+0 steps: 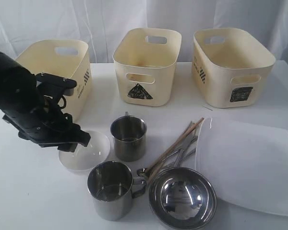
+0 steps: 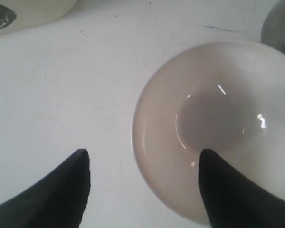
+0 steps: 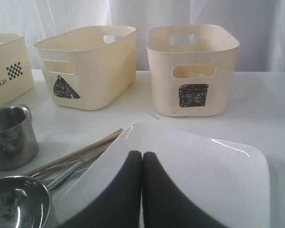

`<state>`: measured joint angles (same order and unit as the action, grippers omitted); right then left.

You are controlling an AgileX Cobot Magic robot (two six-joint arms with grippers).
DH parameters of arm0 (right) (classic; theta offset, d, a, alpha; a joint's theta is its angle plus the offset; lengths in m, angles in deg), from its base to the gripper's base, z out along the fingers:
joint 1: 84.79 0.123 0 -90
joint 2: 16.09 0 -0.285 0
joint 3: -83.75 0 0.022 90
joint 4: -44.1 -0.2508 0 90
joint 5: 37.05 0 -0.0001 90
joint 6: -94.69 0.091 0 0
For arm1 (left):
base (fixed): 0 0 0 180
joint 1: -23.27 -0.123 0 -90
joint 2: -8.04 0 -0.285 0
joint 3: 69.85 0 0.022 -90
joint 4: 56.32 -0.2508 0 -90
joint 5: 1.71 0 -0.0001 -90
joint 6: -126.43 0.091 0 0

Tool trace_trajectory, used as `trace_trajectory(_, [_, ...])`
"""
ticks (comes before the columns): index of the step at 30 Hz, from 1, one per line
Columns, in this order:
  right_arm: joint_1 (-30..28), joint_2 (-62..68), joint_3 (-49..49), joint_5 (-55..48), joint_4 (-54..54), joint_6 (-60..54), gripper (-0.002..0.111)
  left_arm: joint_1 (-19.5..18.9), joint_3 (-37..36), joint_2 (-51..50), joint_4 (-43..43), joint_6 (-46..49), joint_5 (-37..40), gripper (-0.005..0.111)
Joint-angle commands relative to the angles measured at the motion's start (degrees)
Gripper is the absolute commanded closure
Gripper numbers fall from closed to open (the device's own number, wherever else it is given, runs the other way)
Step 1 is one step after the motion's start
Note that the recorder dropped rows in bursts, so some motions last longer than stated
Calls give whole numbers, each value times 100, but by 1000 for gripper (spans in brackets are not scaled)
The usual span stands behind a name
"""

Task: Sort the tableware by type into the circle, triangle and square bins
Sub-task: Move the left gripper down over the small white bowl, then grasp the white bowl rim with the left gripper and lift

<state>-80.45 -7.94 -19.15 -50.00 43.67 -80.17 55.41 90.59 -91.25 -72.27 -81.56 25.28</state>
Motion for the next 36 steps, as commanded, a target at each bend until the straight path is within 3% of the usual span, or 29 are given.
trace_trajectory(1, [-37,-36,12,28,0,26,108,-12,-34,-174,38,-49,-94,38])
trace_trajectory(9, [-37,-36,12,28,0,26,108,-12,-34,-364,227,-61,-574,38])
trace_trajectory(36, [-37,-36,12,28,0,26,108,-218,-34,-791,192,-71,-634,38])
